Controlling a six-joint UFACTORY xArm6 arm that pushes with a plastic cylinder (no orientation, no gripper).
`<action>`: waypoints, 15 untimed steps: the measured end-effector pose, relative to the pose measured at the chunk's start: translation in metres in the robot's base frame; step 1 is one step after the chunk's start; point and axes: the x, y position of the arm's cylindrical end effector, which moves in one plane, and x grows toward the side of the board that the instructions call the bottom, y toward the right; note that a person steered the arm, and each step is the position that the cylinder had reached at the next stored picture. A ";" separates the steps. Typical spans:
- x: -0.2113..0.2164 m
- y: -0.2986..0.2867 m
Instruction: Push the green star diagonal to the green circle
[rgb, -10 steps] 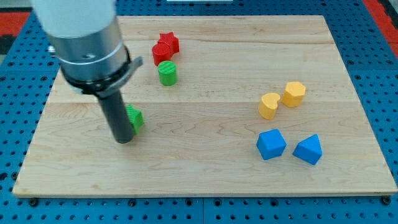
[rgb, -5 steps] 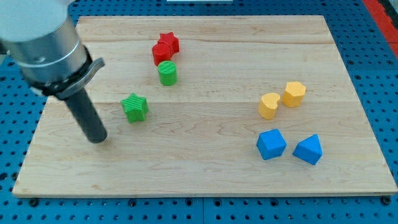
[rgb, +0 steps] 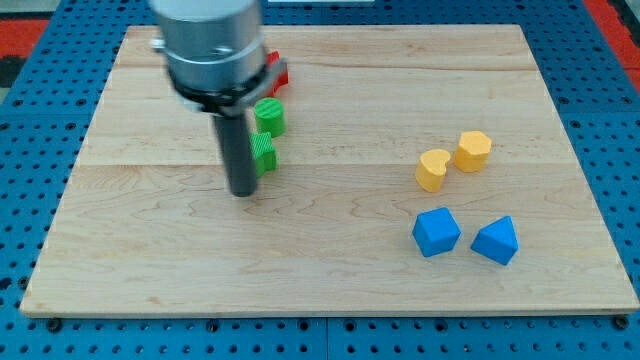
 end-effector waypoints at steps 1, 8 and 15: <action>-0.007 -0.002; -0.049 -0.001; 0.135 0.160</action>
